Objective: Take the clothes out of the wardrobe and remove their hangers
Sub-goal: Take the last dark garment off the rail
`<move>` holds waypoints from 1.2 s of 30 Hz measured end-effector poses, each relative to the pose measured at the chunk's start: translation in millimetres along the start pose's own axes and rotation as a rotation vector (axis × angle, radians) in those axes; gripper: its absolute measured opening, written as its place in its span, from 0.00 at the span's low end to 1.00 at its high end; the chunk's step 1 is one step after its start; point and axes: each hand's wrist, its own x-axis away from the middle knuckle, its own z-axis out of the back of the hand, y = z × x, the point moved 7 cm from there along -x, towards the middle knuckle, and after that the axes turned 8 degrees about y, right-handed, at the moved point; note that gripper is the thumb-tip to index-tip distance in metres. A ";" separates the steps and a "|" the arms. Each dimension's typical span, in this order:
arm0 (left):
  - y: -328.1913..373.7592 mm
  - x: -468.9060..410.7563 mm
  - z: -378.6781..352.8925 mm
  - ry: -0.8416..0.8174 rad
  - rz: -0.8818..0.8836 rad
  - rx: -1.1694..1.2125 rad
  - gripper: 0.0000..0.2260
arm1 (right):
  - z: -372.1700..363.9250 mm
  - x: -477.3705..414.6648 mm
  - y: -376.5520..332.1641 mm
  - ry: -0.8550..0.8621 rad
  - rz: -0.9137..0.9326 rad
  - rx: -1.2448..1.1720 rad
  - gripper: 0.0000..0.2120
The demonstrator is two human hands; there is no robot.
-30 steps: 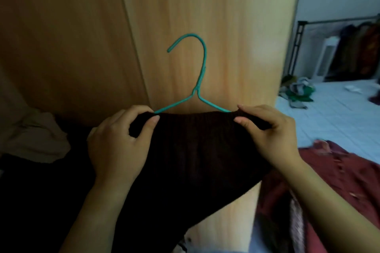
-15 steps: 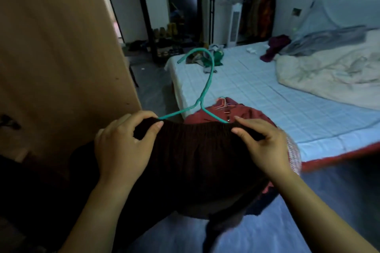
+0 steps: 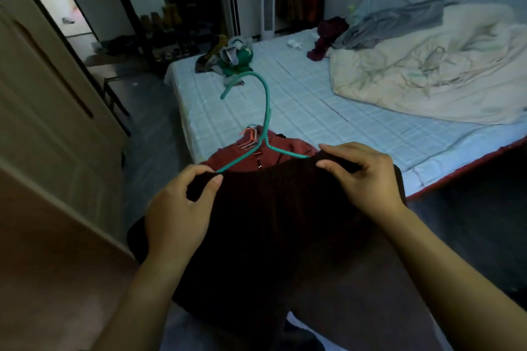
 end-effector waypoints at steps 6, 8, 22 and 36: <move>-34.2 -109.9 -100.3 -0.041 -0.076 -0.041 0.05 | -64.5 -75.5 90.1 -0.029 -0.092 0.082 0.13; -57.4 -141.9 -137.2 -0.079 -0.074 -0.074 0.06 | -93.9 -93.7 128.1 -0.097 -0.157 0.119 0.13; -248.9 -238.5 -370.5 -0.539 -0.031 -0.433 0.12 | -283.6 -110.2 380.3 -0.514 -0.275 0.390 0.15; -321.3 -194.4 -422.8 -0.835 0.148 -0.726 0.21 | -307.5 -55.6 449.2 -0.819 -0.368 0.723 0.26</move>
